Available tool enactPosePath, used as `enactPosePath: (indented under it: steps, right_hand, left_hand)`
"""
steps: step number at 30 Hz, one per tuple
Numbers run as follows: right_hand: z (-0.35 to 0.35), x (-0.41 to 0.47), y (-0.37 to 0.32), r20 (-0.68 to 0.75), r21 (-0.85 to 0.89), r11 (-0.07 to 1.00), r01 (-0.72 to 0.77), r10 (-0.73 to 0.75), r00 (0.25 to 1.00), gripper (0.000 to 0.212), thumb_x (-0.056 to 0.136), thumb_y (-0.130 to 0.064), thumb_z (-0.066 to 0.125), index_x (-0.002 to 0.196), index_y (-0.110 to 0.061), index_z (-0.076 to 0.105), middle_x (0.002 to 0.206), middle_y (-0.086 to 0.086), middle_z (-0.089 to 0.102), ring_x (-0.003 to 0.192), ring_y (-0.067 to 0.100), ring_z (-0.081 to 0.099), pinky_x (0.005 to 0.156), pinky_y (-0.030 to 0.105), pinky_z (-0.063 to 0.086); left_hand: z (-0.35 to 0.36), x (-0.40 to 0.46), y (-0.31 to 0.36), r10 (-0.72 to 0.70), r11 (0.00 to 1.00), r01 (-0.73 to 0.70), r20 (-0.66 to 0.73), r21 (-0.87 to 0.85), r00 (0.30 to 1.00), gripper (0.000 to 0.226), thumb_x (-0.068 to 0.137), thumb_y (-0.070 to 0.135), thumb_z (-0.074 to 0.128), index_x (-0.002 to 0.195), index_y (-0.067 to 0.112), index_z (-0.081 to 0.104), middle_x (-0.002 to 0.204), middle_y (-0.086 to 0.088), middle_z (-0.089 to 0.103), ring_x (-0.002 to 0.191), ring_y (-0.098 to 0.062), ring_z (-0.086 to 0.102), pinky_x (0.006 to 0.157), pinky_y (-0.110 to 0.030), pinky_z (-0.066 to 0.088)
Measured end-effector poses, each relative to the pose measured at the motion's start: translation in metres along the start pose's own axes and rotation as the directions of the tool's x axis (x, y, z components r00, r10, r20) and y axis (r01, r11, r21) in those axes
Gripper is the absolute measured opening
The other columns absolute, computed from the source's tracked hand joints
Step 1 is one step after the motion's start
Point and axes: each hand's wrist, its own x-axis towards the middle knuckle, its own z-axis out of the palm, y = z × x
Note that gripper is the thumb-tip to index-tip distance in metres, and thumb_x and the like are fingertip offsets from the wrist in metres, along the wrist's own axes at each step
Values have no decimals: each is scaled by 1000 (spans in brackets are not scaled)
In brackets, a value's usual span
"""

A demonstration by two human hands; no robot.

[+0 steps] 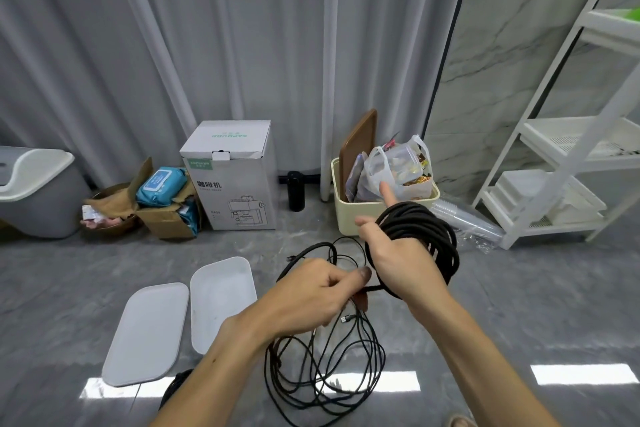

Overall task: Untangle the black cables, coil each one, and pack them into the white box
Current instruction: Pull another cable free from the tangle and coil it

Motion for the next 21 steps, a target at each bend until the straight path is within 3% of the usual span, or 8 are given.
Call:
enactPosePath:
  steps: [1, 3, 5, 8, 10, 12, 16, 21]
  right_hand:
    - [0, 0, 2, 37, -63, 998, -27, 29, 999, 58, 96, -30, 54, 150, -38, 35, 133, -27, 55, 107, -3, 53, 92, 16, 38]
    - [-2, -1, 1, 137, -166, 983, -81, 105, 985, 63, 95, -30, 53, 151, -47, 26, 104, -10, 66, 91, 8, 62, 77, 17, 44]
    - [-7, -2, 1, 253, -184, 975, -124, 169, 953, 58, 95, -26, 50, 150, -40, 34, 81, -12, 66, 76, 11, 69, 62, 16, 46]
    - [-14, -5, -2, 437, -138, 966, -221, 259, 861, 41, 96, -20, 47, 133, -38, 45, 66, 1, 70, 53, 17, 62, 48, 17, 43]
    - [-20, -8, -8, 498, -71, 952, -299, 294, 816, 16, 95, -16, 49, 96, -25, 62, 54, 6, 59, 44, 16, 50, 44, 18, 39]
    - [-24, -11, -10, 580, 19, 924, -382, 301, 757, 28, 94, -13, 50, 75, -21, 69, 50, 7, 47, 42, 17, 42, 42, 20, 36]
    - [-23, -10, -7, 678, -48, 914, -403, 326, 659, 23, 95, -20, 52, 94, -1, 66, 49, 5, 40, 44, 19, 34, 45, 23, 31]
    - [-21, -10, -3, 673, -276, 899, -340, 433, 599, 34, 94, -32, 55, 75, -5, 61, 46, 4, 43, 40, 18, 36, 45, 25, 31]
  left_hand:
    - [-2, 0, -1, 9, 1000, -9, -22, 1, 1000, 57, 102, 50, 40, 68, 20, 73, 53, -15, 48, 58, -36, 53, 58, -37, 45]
    - [-6, -2, -2, 48, 999, -47, -82, 21, 995, 56, 102, 45, 45, 62, 18, 72, 47, -11, 43, 47, -27, 42, 53, -34, 37]
    - [-10, -3, -3, 80, 996, -74, -168, 42, 983, 57, 101, 40, 50, 54, 13, 67, 39, 4, 39, 40, -11, 35, 48, -24, 30]
    - [-17, -4, -4, 82, 994, -98, -278, -42, 957, 57, 92, 39, 48, 46, 5, 51, 39, 7, 37, 41, -9, 34, 48, -21, 29]
    - [-20, -3, -2, 75, 985, -120, -322, -123, 944, 56, 90, 37, 46, 44, 6, 44, 42, 2, 35, 42, -6, 36, 49, -17, 29]
    - [-21, -2, 1, 56, 974, -126, -341, -188, 938, 58, 96, 31, 51, 44, 7, 43, 41, 6, 35, 43, 0, 45, 51, -13, 30]
    - [-20, -1, 2, 71, 978, -138, -377, -154, 923, 59, 92, 38, 51, 43, 5, 46, 40, 7, 32, 42, -8, 31, 48, -18, 27]
    - [-24, 0, 3, 71, 980, -156, -505, -128, 860, 64, 89, 42, 51, 44, -4, 49, 36, -7, 38, 39, -14, 35, 49, -26, 34]
